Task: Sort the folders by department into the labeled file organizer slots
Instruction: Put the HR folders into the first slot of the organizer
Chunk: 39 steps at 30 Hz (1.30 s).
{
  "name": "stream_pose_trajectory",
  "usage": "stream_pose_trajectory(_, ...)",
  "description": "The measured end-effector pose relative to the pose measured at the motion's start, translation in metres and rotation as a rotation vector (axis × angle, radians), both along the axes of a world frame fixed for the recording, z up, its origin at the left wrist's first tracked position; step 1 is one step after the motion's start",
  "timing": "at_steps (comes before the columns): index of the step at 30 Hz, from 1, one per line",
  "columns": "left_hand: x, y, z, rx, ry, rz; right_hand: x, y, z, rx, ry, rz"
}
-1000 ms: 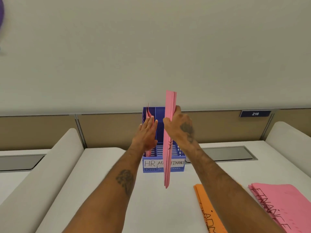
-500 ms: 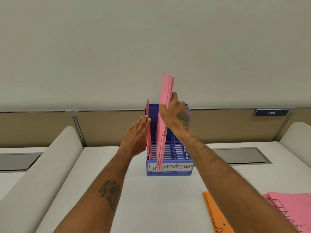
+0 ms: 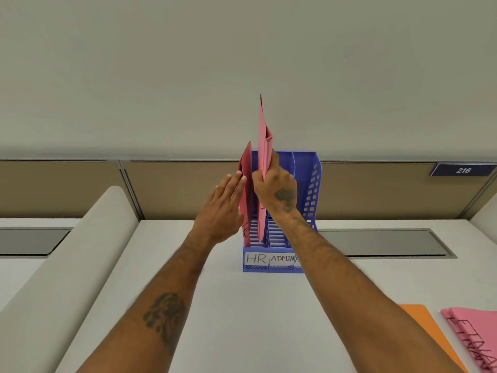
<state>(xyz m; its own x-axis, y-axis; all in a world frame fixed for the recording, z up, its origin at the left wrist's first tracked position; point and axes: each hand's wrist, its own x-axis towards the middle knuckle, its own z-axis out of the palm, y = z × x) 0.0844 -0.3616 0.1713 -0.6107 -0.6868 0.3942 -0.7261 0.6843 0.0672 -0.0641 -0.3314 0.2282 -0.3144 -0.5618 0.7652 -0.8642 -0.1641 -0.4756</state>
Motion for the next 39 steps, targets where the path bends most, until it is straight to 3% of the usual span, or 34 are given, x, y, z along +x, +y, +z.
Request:
stream_pose_trajectory(16, 0.001, -0.004, -0.002, -0.057, -0.023, -0.008, 0.019, -0.007, -0.053, 0.009, -0.04, -0.036)
stream_pose_trajectory(28, 0.003, -0.003, -0.003, -0.076, -0.003, 0.023, 0.004, -0.023, -0.083, 0.522, -0.072, -0.069)
stream_pose_trajectory(39, -0.004, 0.003, 0.003, 0.021, -0.066, 0.041, 0.005, -0.004, -0.091, 0.619, -0.111, -0.017)
